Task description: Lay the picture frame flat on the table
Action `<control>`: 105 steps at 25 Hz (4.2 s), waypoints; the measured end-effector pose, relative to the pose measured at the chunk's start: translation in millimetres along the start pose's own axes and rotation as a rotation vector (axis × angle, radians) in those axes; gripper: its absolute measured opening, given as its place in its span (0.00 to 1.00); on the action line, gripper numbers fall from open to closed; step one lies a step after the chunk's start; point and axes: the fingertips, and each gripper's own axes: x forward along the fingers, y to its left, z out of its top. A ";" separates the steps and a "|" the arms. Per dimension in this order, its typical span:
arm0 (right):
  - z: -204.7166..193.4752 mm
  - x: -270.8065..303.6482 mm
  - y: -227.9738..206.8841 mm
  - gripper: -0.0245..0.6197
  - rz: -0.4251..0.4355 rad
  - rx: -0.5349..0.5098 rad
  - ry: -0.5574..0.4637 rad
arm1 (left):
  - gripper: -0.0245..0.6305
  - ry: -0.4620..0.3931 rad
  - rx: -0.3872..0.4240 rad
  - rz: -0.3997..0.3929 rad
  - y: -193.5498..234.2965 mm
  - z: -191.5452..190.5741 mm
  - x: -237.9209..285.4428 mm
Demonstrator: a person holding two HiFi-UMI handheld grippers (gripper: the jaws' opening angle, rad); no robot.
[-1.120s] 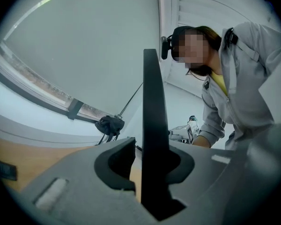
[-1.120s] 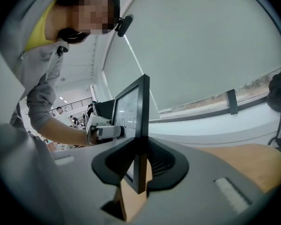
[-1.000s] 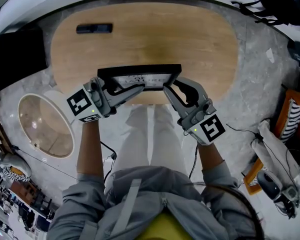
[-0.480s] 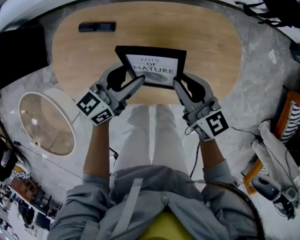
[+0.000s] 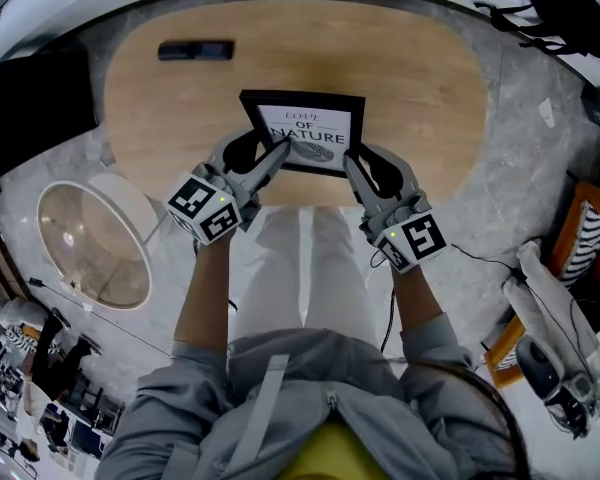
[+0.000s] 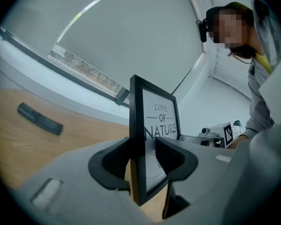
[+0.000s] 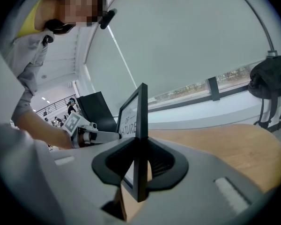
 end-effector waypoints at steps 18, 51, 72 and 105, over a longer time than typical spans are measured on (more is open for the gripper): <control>-131.4 26.7 -53.9 0.17 -0.147 0.218 0.254 | 0.29 0.275 -0.055 0.165 53.9 -106.0 28.6; -169.1 70.5 -118.7 0.18 -0.296 0.411 0.407 | 0.30 0.412 -0.127 0.331 113.5 -130.8 76.7; -95.9 22.0 -108.4 0.12 -0.523 0.286 0.440 | 0.19 0.428 0.033 0.497 69.8 -64.0 41.4; 332.2 -237.7 67.2 0.04 -0.485 -0.238 -0.342 | 0.04 -0.391 0.524 0.495 -311.7 294.7 -122.1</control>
